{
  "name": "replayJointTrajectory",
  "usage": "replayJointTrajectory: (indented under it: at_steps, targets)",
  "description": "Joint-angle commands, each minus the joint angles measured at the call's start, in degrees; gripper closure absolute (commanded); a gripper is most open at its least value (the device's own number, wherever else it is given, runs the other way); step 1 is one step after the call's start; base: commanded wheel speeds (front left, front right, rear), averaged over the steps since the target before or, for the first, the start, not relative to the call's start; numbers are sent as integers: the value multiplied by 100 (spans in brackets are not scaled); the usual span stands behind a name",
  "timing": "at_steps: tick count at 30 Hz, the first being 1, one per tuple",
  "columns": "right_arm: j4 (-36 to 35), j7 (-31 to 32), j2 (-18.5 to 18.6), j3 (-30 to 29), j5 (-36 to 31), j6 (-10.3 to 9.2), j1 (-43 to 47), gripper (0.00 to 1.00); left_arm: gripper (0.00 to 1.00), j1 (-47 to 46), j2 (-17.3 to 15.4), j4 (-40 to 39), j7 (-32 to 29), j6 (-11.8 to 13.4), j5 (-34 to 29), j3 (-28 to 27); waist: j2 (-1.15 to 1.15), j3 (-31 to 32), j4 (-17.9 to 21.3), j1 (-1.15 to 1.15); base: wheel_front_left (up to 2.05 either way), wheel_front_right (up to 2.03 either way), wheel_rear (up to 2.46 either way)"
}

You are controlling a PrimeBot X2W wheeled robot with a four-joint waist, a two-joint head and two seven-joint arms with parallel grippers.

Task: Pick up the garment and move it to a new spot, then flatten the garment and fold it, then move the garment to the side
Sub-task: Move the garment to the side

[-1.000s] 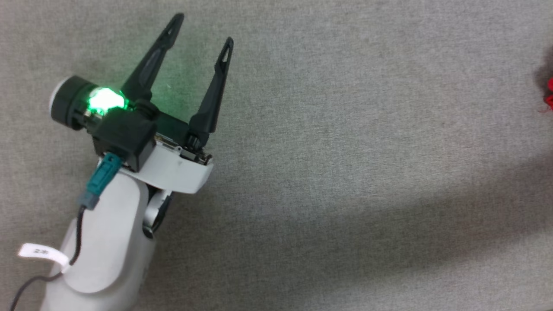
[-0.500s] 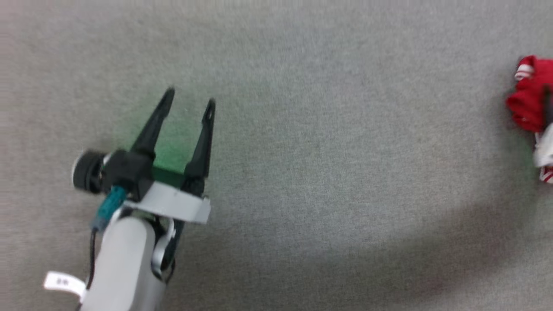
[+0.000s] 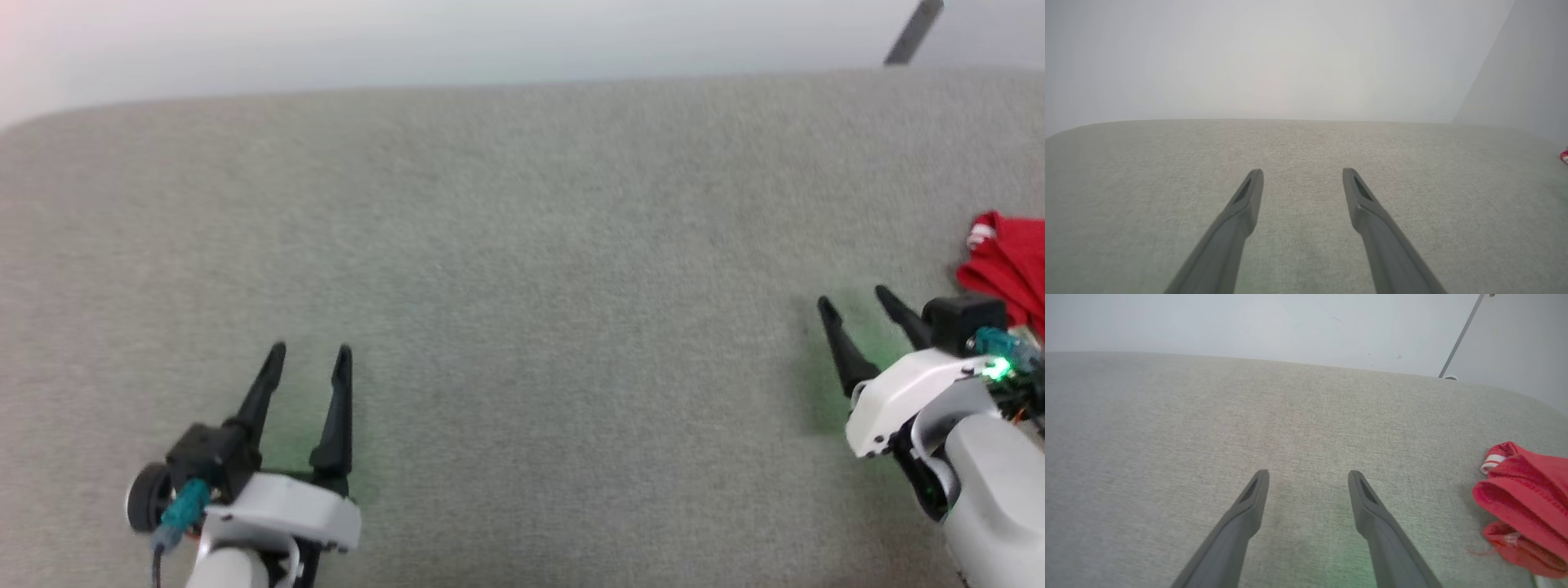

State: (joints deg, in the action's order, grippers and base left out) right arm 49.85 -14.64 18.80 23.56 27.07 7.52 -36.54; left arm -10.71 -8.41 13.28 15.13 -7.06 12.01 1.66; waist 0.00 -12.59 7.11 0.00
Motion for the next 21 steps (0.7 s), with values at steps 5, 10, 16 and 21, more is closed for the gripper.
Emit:
replayJointTrajectory:
  at_steps: [5, 10, 16, 21]
  targets:
    - [-388, -54, -58, -43, 270, -6, 380, 0, 0, 457, 88, 1, -2, -30, -51, -237, 0, 839, -549, 0, 0, 0, 0]
    - [-958, -56, -111, -465, 175, -6, 873, 0, 0, 781, 150, -64, -2, -46, -76, -385, 0, 1122, -650, 0, 0, 0, 0]
    - [-1495, -58, -157, -779, -12, -7, 1560, 0, 0, 1156, 245, -255, -2, -44, 30, -510, 0, 1327, -660, 0, 0, 0, 0]
    - [-1975, -59, -126, -1099, -161, -6, 2141, 0, 0, 1443, 297, -443, -2, -46, 9, -458, 0, 1404, -677, 0, 0, 0, 0]
